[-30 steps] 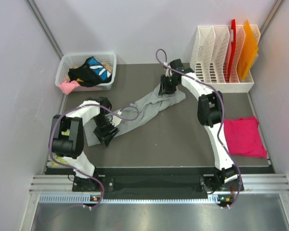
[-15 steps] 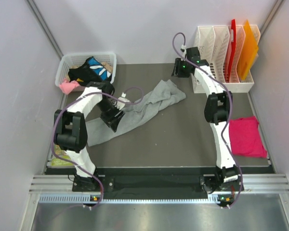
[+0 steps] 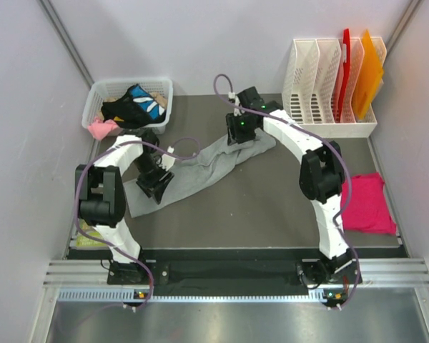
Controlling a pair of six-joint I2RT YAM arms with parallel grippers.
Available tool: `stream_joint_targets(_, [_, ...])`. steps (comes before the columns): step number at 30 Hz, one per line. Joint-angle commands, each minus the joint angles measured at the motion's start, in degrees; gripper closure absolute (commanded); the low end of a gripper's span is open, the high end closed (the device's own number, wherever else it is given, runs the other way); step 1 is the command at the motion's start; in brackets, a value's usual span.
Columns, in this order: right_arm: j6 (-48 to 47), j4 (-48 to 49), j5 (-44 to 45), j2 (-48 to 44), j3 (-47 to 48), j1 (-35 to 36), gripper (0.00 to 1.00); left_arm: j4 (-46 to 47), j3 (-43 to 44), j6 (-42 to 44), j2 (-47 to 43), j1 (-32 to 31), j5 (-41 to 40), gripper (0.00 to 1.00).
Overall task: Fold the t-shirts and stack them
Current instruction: Rotate the tshirt 45 degrees
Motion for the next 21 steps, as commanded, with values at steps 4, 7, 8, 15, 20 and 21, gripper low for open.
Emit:
stream_joint_targets(4, [1.61, -0.2, -1.6, -4.75, -6.15, 2.81, 0.55, 3.39, -3.61, 1.23, -2.88, 0.81, -2.46, 0.43])
stream_joint_targets(7, [3.02, 1.9, -3.35, -3.7, -9.67, 3.25, 0.55, 4.54, -5.11, 1.75, -2.79, 1.95, -3.52, 0.43])
stream_joint_targets(8, [3.37, 3.22, -3.72, -3.26, -10.46, 3.34, 0.56, 5.32, -5.89, 2.01, -2.61, 2.31, -3.95, 0.43])
stream_joint_targets(15, [3.99, 5.34, -4.42, 3.77, -11.97, 2.81, 0.58, 6.3, -6.26, 5.27, -2.09, 8.89, -7.56, 0.43])
stream_joint_targets(20, [3.9, 6.04, -3.81, 5.89, -10.39, -1.22, 0.59, 5.42, -4.67, 5.97, -2.52, 9.78, -7.04, 0.43])
stream_joint_targets(21, [3.55, 5.87, -3.37, 6.06, -9.17, -2.1, 0.59, 5.07, -4.5, 5.89, -2.61, 9.78, -6.6, 0.43])
